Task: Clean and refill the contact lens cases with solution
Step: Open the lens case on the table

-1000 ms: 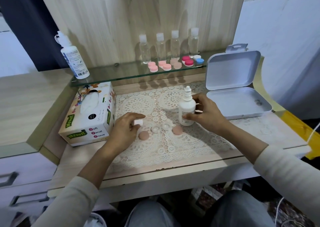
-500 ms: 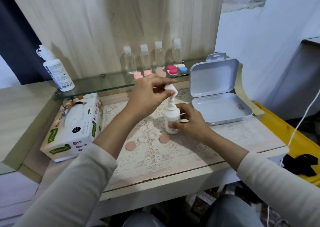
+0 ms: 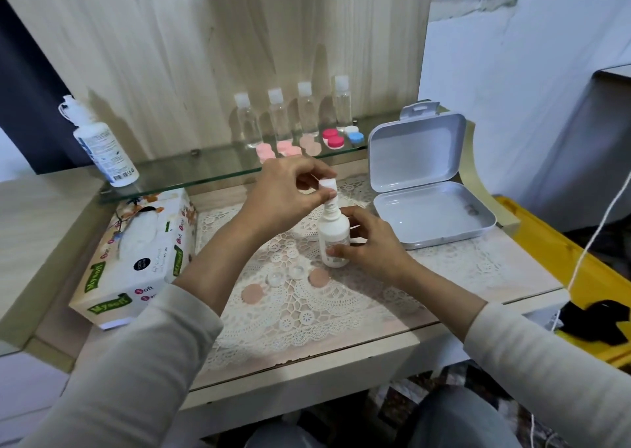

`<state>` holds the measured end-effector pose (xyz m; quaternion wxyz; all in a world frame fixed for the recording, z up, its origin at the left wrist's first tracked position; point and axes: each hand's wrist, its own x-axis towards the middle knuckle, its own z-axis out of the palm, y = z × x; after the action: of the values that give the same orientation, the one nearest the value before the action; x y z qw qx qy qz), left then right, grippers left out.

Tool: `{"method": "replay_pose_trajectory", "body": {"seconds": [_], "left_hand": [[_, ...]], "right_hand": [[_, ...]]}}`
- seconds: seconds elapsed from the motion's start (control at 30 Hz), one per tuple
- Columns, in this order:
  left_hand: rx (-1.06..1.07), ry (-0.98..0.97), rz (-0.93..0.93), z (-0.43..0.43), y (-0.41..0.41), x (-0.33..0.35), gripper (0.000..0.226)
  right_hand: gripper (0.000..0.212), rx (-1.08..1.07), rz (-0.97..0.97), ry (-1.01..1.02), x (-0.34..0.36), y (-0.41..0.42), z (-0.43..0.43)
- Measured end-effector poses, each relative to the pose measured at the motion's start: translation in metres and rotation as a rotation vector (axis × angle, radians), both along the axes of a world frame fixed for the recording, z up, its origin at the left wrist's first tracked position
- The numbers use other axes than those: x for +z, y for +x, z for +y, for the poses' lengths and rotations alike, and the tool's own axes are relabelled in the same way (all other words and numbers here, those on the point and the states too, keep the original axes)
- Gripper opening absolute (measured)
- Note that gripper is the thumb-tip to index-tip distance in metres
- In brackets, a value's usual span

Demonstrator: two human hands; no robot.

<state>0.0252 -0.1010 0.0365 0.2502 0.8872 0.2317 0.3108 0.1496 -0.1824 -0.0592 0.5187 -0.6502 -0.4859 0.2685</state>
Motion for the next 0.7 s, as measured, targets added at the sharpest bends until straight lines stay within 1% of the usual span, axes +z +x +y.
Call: {"method": "replay_pose_trajectory", "body": {"seconds": [0.13, 0.3, 0.5, 0.6, 0.7], "left_hand": [[-0.005, -0.017, 0.008, -0.001, 0.002, -0.004, 0.029], [-0.026, -0.049, 0.018, -0.001, 0.002, -0.007, 0.041], [-0.103, -0.206, 0.058, 0.002, 0.0, -0.012, 0.046], [-0.045, -0.208, 0.016, 0.002, 0.002, -0.016, 0.051], [0.022, -0.195, -0.046, 0.003, 0.004, -0.018, 0.05]], "right_hand": [[0.049, 0.006, 0.002, 0.014, -0.001, 0.0, 0.0], [0.05, 0.001, -0.011, 0.01, -0.001, 0.001, 0.001], [0.05, 0.0, -0.007, 0.011, -0.001, 0.001, 0.001], [0.051, 0.0, -0.003, 0.008, -0.001, 0.001, 0.001], [0.053, -0.003, -0.018, 0.006, 0.0, 0.0, 0.001]]}}
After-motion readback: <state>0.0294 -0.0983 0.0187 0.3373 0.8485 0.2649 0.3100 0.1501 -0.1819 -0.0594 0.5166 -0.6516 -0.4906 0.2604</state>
